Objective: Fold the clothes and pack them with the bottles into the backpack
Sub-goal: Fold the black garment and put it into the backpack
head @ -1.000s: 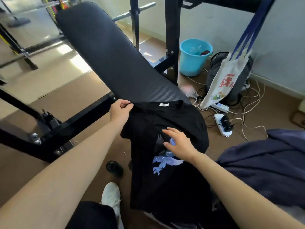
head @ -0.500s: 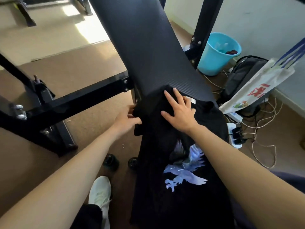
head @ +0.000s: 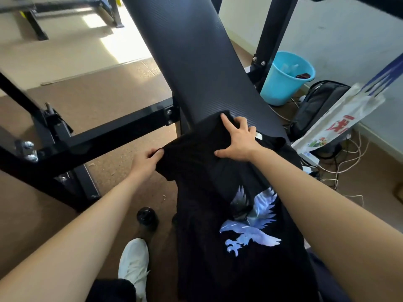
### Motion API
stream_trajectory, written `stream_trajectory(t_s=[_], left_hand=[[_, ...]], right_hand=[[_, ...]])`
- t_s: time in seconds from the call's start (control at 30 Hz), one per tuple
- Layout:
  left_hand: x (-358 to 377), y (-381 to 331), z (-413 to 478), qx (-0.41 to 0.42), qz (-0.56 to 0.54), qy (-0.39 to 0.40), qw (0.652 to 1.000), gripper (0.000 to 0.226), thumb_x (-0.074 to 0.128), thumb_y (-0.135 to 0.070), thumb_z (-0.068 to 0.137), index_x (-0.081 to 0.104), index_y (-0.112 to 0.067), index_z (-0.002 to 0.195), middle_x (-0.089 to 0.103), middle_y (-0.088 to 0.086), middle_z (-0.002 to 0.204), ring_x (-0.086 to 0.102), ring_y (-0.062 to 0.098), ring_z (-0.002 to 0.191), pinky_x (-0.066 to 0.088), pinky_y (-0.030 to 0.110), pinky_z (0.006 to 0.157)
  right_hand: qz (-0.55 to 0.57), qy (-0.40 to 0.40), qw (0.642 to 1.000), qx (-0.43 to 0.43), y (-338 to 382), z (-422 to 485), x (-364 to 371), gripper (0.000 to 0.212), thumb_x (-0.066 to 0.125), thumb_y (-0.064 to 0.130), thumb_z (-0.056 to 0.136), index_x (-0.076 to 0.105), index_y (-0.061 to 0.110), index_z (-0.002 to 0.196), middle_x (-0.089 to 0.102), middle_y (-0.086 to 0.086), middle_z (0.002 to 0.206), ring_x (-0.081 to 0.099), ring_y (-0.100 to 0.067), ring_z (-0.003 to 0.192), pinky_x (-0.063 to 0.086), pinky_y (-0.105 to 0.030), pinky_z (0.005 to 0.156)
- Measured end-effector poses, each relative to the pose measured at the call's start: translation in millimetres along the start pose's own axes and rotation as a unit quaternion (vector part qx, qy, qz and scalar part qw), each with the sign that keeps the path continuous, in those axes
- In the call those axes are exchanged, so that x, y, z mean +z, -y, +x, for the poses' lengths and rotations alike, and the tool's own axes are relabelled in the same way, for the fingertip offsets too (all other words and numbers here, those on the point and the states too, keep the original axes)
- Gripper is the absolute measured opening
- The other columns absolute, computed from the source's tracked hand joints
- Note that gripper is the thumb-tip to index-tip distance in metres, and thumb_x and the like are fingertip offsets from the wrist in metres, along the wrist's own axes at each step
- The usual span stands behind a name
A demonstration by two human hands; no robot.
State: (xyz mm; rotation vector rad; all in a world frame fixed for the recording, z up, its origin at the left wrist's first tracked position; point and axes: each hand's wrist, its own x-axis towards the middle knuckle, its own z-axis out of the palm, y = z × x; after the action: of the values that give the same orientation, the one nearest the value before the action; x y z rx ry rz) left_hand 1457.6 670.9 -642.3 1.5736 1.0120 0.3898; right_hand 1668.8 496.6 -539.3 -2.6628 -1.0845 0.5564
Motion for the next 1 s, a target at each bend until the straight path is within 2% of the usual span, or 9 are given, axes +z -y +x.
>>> stream_trajectory(t_s=[0.13, 0.27, 0.37, 0.43, 0.53, 0.63, 0.83, 0.9, 1.0], left_hand=[[-23, -14, -5, 0.037, -0.015, 0.003, 0.999, 0.023, 0.06, -0.034, 0.102, 0.079, -0.021, 0.097, 0.077, 0.0, 0.099, 0.07, 0.021, 0.102, 0.053, 0.041, 0.093], [-39, -16, -10, 0.044, -0.024, -0.008, 0.999, 0.021, 0.066, -0.034, 0.099, 0.082, -0.021, 0.105, 0.078, -0.003, 0.107, 0.07, 0.018, 0.109, 0.053, 0.045, 0.104], [-49, -18, -14, 0.07, -0.004, -0.014, 0.997, 0.023, 0.067, -0.036, 0.098, 0.082, -0.02, 0.101, 0.079, -0.001, 0.102, 0.072, 0.02, 0.105, 0.055, 0.049, 0.102], [-53, -20, -15, 0.069, -0.004, 0.021, 0.997, 0.03, 0.066, -0.044, 0.097, 0.081, -0.019, 0.093, 0.078, 0.005, 0.097, 0.073, 0.024, 0.1, 0.056, 0.052, 0.098], [-55, -17, -19, 0.017, 0.005, 0.113, 0.993, 0.055, 0.064, -0.072, 0.084, 0.078, -0.02, 0.093, 0.076, 0.009, 0.098, 0.072, 0.032, 0.101, 0.055, 0.06, 0.095], [-53, -16, -24, -0.034, -0.027, 0.165, 0.985, 0.051, 0.067, -0.065, 0.084, 0.076, -0.017, 0.1, 0.076, 0.006, 0.094, 0.072, 0.035, 0.099, 0.058, 0.042, 0.075], [-61, -15, -23, -0.059, -0.011, 0.265, 0.962, 0.102, 0.101, -0.054, 0.036, 0.071, -0.006, 0.12, 0.077, 0.015, 0.111, 0.074, 0.031, 0.105, 0.057, 0.045, 0.094], [-63, -17, -23, -0.044, -0.014, 0.268, 0.962, 0.095, 0.099, -0.055, 0.042, 0.071, -0.001, 0.116, 0.077, 0.014, 0.107, 0.073, 0.032, 0.104, 0.054, 0.044, 0.095], [-61, -19, -23, -0.014, -0.07, 0.205, 0.976, 0.056, 0.072, -0.062, 0.079, 0.062, -0.007, 0.078, 0.067, 0.004, 0.081, 0.065, 0.027, 0.089, 0.045, 0.042, 0.094]], right_hand=[[0.001, -0.003, 1.0, -0.005, -1, -1, -3, 0.115, 0.083, 0.048, 0.077, 0.002, 0.05, 0.158, 0.007, 0.002, 0.161, 0.013, -0.04, 0.144, 0.034, -0.054, 0.114], [-0.001, -0.002, 1.0, -0.005, -1, -2, -4, 0.115, 0.083, 0.049, 0.076, 0.003, 0.05, 0.158, 0.007, 0.003, 0.161, 0.014, -0.039, 0.143, 0.035, -0.055, 0.115], [-0.011, -0.003, 1.0, -0.007, -1, -3, -5, 0.115, 0.083, 0.05, 0.077, 0.003, 0.048, 0.159, 0.007, 0.002, 0.161, 0.015, -0.039, 0.142, 0.034, -0.052, 0.114], [-0.009, -0.002, 1.0, -0.009, -1, -2, -5, 0.115, 0.083, 0.05, 0.077, 0.003, 0.047, 0.159, 0.008, 0.001, 0.16, 0.016, -0.038, 0.141, 0.033, -0.05, 0.114], [-0.013, -0.003, 1.0, -0.009, -2, -1, -7, 0.115, 0.083, 0.048, 0.077, 0.003, 0.046, 0.16, 0.009, 0.0, 0.159, 0.019, -0.038, 0.139, 0.03, -0.048, 0.116], [-0.022, 0.002, 1.0, -0.005, -1, 0, -11, 0.116, 0.084, 0.045, 0.077, 0.003, 0.047, 0.16, 0.01, 0.0, 0.159, 0.02, -0.037, 0.139, 0.032, -0.048, 0.113], [-0.031, 0.006, 0.999, -0.001, 0, 0, -12, 0.117, 0.084, 0.043, 0.077, 0.001, 0.047, 0.159, 0.01, 0.0, 0.159, 0.021, -0.037, 0.139, 0.032, -0.049, 0.114], [-0.019, 0.007, 1.0, -0.002, 0, 0, -9, 0.117, 0.084, 0.04, 0.077, 0.001, 0.046, 0.16, 0.009, -0.001, 0.158, 0.02, -0.037, 0.138, 0.032, -0.049, 0.114], [0.009, 0.008, 1.0, 0.01, 1, -1, -5, 0.111, 0.078, 0.04, 0.078, 0.003, 0.048, 0.159, 0.009, 0.003, 0.158, 0.016, -0.038, 0.14, 0.035, -0.051, 0.112]])
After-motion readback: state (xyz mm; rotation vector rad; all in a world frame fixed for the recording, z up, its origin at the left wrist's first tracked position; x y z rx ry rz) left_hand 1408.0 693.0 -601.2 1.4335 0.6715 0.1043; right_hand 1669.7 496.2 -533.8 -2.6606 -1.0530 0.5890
